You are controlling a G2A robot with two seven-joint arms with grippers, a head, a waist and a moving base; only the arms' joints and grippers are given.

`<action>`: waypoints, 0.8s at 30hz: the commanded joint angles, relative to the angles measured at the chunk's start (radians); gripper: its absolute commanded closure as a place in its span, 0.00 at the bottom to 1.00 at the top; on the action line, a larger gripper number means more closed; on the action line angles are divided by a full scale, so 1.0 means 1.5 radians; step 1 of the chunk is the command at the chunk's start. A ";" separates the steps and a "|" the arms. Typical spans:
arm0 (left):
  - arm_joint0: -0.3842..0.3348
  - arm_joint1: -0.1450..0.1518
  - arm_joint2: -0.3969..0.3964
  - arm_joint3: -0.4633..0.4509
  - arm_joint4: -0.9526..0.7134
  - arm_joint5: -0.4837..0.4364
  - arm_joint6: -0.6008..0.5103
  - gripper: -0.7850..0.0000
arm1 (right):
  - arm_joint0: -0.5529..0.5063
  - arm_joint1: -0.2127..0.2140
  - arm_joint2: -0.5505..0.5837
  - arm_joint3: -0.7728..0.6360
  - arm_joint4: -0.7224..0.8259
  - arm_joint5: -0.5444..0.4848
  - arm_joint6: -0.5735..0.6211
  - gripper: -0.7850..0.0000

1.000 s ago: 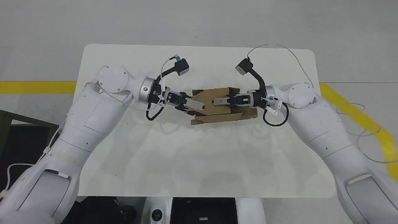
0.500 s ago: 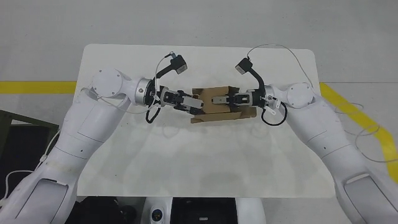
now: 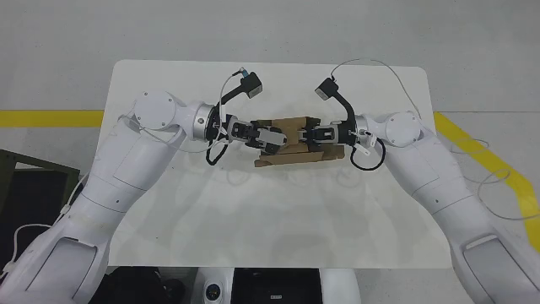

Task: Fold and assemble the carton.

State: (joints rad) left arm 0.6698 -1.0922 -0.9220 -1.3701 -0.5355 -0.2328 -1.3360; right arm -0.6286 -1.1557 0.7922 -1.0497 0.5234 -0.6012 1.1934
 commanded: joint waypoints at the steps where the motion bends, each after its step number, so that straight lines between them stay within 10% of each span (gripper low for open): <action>1: -0.003 -0.002 0.002 0.002 -0.001 -0.001 0.000 0.00 | 0.000 0.000 0.004 0.002 0.000 0.000 0.002 1.00; 24: -0.003 0.001 -0.034 0.040 0.022 0.000 0.030 0.00 | -0.042 0.016 0.063 -0.057 -0.022 0.028 0.017 1.00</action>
State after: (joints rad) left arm 0.6654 -1.0898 -0.9725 -1.3112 -0.5003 -0.2334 -1.2923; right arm -0.6912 -1.1310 0.8872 -1.1336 0.4901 -0.5610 1.2162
